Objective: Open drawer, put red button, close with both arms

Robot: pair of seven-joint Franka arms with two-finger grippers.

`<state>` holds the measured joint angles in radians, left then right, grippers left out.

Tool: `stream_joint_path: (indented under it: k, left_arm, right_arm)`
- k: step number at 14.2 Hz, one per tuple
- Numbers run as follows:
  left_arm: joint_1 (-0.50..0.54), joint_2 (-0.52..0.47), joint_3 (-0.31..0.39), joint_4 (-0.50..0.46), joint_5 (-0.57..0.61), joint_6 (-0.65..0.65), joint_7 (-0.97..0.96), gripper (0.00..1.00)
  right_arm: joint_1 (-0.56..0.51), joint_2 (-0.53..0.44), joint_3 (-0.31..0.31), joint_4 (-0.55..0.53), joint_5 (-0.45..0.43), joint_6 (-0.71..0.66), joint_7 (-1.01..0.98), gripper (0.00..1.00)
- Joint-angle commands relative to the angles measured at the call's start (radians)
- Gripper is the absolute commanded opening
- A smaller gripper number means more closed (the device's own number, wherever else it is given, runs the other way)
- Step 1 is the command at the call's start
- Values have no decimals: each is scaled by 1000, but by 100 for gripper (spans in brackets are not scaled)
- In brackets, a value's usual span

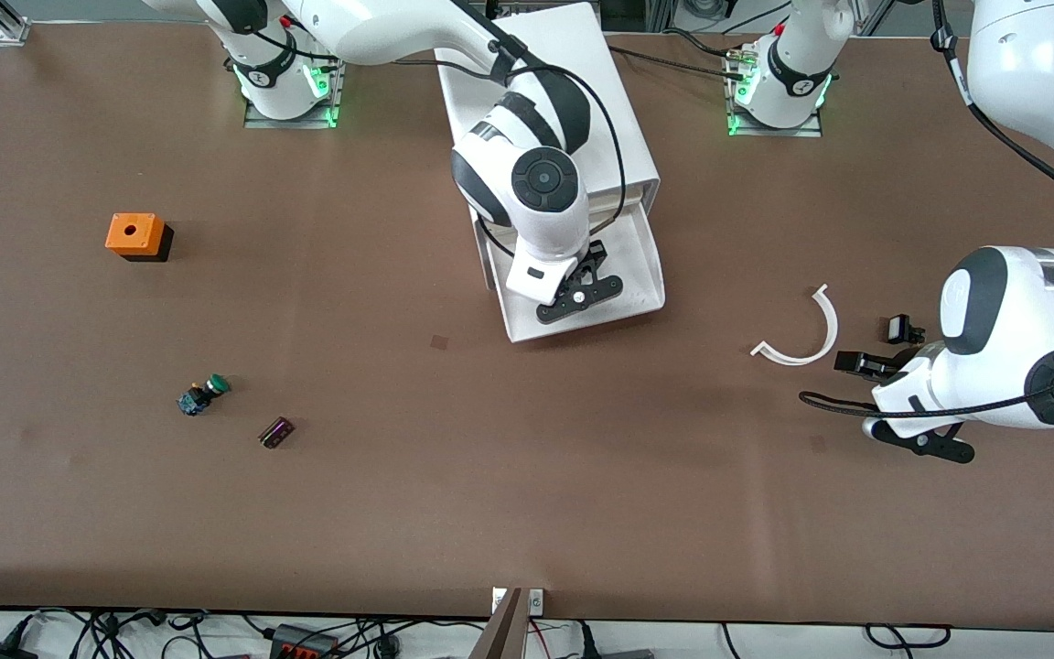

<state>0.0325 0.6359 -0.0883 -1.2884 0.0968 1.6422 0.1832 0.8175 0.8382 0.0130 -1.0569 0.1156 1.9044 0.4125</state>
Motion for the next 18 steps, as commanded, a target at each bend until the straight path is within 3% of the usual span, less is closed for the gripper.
stream_joint_path:
  k: [1,5,6,7,8,14,18]
  left_arm:
    - [10,14,-5,17,21,5,-7,100]
    - [9,15,-7,15,23,10,-2,100]
    - [9,15,-7,15,23,10,-2,100]
    - [9,15,-7,15,23,11,-2,100]
    - [9,15,-7,15,23,11,-2,100]
    - [-2,16,-11,8,26,13,-11,100]
    - [-14,16,-30,-11,-33,63,-118,100]
  right_arm:
    - [11,2,-7,23,10,-10,17,0]
    - [12,5,-8,25,10,-2,11,4]
    - [11,5,-8,25,10,4,11,30]
    - [11,5,-8,23,10,13,9,77]
    - [12,5,-8,23,10,30,9,100]
    - [-1,-13,-19,28,13,53,29,100]
    - [-86,-97,-80,28,7,6,29,100]
